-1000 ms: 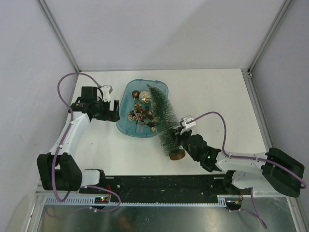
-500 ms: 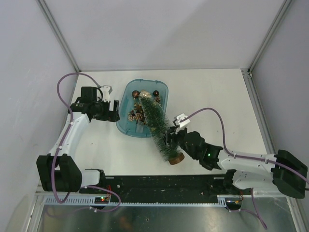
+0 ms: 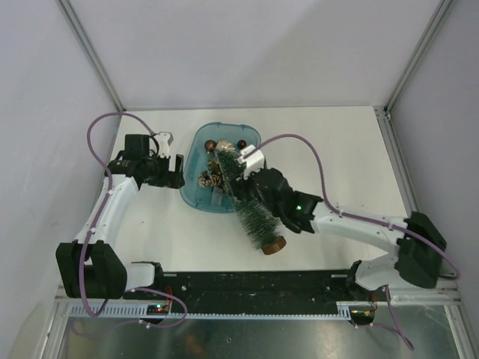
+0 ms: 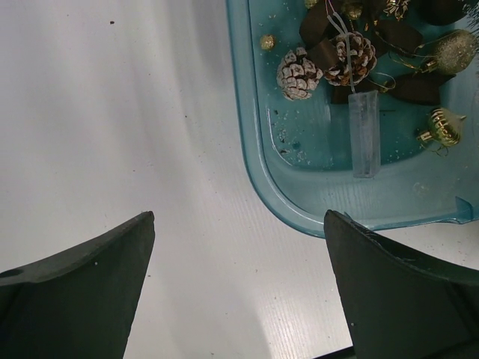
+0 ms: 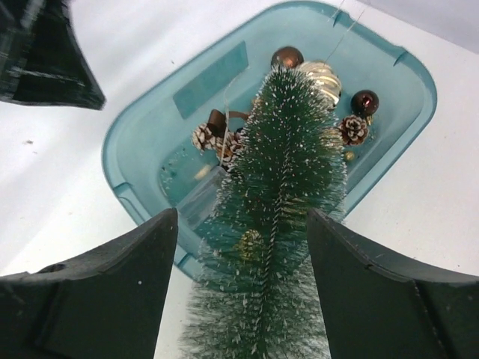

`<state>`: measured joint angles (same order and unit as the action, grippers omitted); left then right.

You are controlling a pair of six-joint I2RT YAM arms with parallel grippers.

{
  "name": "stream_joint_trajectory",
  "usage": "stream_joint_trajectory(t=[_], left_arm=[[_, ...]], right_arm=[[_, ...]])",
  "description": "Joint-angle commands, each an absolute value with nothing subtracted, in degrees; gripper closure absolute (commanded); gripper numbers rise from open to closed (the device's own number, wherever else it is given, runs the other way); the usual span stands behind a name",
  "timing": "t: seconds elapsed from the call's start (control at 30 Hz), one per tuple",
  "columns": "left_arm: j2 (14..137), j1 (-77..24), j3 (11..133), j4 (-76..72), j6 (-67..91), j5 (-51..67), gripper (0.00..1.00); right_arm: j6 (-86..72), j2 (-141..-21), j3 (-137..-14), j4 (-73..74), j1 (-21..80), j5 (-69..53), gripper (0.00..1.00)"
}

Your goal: Decorate the small christmas tree

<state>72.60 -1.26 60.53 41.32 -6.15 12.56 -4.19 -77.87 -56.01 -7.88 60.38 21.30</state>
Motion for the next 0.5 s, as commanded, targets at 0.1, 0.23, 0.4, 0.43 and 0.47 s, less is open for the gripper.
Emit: stream_joint_trajectory(t=[0.1,0.23,0.4,0.43,0.47], left_arm=[[70.44,-1.23,61.4,41.89,-7.85,11.56,0.0],[70.7,-1.19,61.27,41.8,-7.91,11.48,0.0],[71.76,-1.23,61.81,41.76,-7.43,11.75,0.0],[71.83,-1.23,61.93,41.8,-7.27,11.81,0.0],[71.91,-1.23,62.03,41.82,-7.2,12.06,0.0]], right_arm=[[-4.52,-90.51,-66.21,4.61,58.4,23.68,0.29],[-4.57,-92.84,-67.13,4.62,58.3,26.02,0.35],[-4.3,-93.12,-67.18,3.21,57.87,26.58,0.7],[-4.26,-92.92,-67.16,2.83,57.67,26.52,0.8],[-4.33,-92.43,-67.16,2.56,57.44,26.18,0.9]])
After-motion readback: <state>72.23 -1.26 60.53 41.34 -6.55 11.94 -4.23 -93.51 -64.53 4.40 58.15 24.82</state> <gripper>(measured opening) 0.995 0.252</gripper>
